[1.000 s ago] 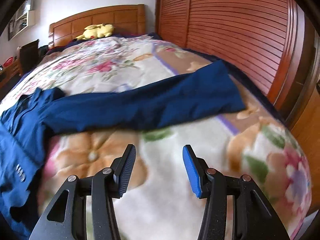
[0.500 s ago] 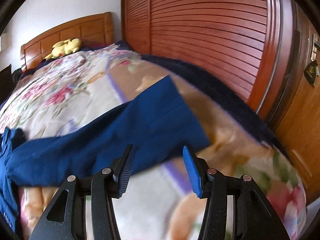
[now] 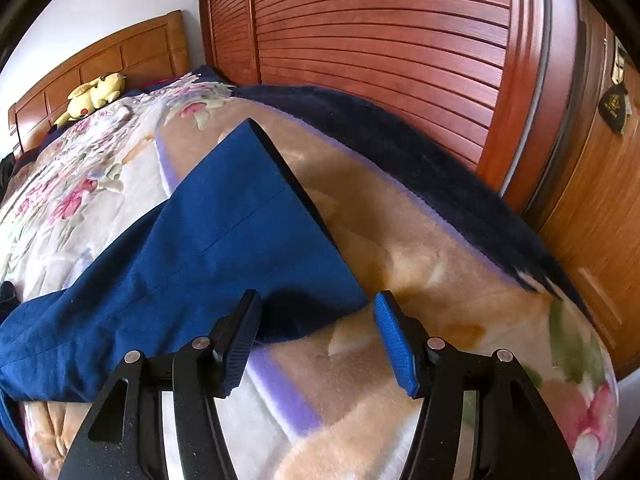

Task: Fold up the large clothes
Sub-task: 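Move the right tool to the outstretched sleeve cuff and close on it, then lift the sleeve with the right tool and fold it across the jacket body, then open the right tool and release the sleeve on the jacket, then grasp the jacket side edge with the left tool and fold it inward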

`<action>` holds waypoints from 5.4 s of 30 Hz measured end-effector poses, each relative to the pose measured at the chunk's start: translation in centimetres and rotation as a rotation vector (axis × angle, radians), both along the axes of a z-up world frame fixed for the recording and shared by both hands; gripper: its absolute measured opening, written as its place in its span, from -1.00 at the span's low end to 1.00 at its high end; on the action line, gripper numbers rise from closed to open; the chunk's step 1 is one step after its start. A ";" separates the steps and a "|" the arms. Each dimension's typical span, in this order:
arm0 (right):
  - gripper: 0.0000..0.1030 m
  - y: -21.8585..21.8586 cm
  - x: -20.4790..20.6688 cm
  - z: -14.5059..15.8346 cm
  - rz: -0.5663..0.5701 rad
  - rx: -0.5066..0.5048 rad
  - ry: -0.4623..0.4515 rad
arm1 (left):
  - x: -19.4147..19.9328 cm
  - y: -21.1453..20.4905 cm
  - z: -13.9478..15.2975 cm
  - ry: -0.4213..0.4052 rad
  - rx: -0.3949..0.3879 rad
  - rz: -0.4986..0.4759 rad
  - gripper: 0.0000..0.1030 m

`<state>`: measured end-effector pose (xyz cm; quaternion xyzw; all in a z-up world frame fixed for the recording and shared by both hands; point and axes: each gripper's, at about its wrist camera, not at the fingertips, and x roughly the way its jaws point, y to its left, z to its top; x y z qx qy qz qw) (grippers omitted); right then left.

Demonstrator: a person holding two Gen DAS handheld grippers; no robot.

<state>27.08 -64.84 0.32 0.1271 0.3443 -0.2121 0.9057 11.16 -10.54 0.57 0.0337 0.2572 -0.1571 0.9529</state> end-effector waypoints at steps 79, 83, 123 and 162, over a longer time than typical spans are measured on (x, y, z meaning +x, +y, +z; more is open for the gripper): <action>-0.83 42.5 -14.1 4.0 1.088 0.043 -0.137 | -4.0 12.5 3.5 -0.086 -0.085 0.173 0.81; -0.77 44.0 -13.6 3.1 1.096 0.021 -0.099 | -3.8 12.6 3.3 -0.078 -0.090 0.179 0.81; 0.23 36.2 -17.2 -0.7 0.748 -0.172 -0.053 | 0.1 4.8 -3.0 0.217 0.108 -0.017 0.81; 0.24 33.1 -18.3 -1.4 0.721 -0.145 -0.115 | -7.1 12.8 5.4 -0.096 -0.017 0.067 -0.88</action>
